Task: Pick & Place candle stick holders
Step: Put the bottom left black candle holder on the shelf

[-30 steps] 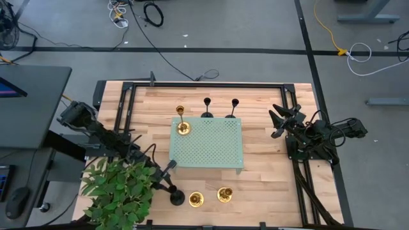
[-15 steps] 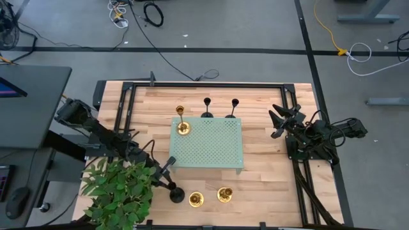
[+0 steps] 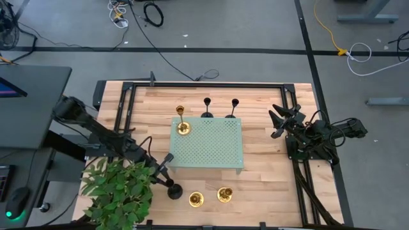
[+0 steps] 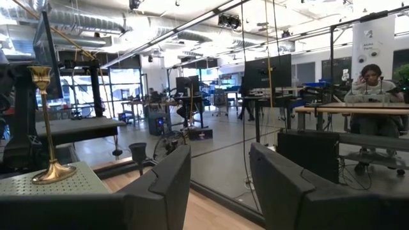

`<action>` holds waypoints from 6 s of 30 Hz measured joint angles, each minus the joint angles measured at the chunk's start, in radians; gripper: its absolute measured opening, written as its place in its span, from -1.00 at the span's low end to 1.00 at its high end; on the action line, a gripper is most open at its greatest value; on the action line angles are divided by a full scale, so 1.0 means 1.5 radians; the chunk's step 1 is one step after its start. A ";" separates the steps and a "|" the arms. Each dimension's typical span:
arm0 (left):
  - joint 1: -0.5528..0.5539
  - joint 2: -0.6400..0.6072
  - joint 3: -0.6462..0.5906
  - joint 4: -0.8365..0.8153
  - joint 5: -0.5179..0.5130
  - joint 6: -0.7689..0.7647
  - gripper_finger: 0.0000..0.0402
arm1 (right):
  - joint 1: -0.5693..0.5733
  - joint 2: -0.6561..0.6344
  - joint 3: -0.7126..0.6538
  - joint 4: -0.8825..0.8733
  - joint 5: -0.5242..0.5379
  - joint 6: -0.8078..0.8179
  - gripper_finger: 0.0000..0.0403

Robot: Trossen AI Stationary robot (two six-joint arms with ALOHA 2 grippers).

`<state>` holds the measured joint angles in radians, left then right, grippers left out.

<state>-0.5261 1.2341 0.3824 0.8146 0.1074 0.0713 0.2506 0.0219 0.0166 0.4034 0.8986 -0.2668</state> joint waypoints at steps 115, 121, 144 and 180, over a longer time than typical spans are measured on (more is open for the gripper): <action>0.292 -0.085 0.401 -0.480 -0.087 -0.010 -0.81 | 0.000 0.083 0.070 -0.055 -0.197 0.151 -0.19; 0.317 -0.068 0.402 -0.452 -0.057 -0.018 -0.81 | 0.000 0.192 0.119 -0.021 -0.270 0.182 -0.19; 0.331 -0.042 0.402 -0.391 -0.020 -0.028 -0.81 | -0.001 0.689 0.386 0.061 -0.373 0.190 -0.19; 0.329 -0.031 0.401 -0.388 0.002 -0.029 -0.81 | -0.080 0.985 0.638 0.111 -0.524 0.203 -0.19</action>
<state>-0.0322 1.1870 0.9840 0.2323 0.1104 0.0277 0.1312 1.4998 0.9737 0.5696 0.1125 0.0383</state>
